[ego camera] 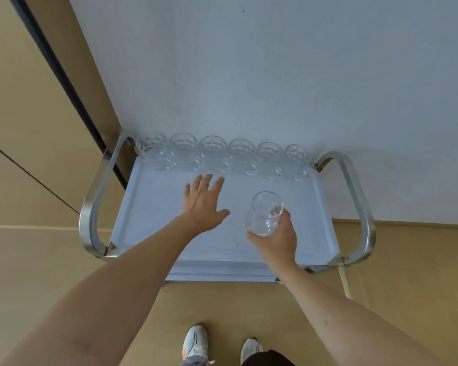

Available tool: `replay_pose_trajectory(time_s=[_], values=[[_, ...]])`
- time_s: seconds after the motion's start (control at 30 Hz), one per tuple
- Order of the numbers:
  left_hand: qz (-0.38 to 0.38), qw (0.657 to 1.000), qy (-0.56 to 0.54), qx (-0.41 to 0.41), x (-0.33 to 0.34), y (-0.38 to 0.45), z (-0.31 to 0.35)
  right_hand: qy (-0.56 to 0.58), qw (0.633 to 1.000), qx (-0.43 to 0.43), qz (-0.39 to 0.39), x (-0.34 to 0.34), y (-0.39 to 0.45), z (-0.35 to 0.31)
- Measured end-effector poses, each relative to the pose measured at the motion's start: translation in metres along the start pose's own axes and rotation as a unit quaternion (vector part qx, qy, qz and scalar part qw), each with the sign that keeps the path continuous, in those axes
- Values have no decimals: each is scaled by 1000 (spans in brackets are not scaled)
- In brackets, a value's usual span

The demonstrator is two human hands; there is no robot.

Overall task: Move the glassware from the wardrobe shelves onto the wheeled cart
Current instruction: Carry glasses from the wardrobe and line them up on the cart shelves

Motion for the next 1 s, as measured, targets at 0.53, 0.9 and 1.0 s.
replay_pose_trajectory(time_s=[0.53,0.9,1.0], values=[[16,995,8,-93,43,-175,-26,65,993,-49,-85,17,-123,24],[-8,990,-10,-138,89,-267,-19,72,989,-32,-121,12,-201,64],[-11,987,-19,-156,97,-277,-27,74,989,-33,-124,17,-208,68]])
Point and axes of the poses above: each hand's wrist, its own y-axis towards the middle knuckle, its own x-axis out of the palm, z = x × y, the point moved 4 cm from there along y, towards the middle knuckle, and after that the axes turned 4 degrees about -x, right-handed, at the moved point
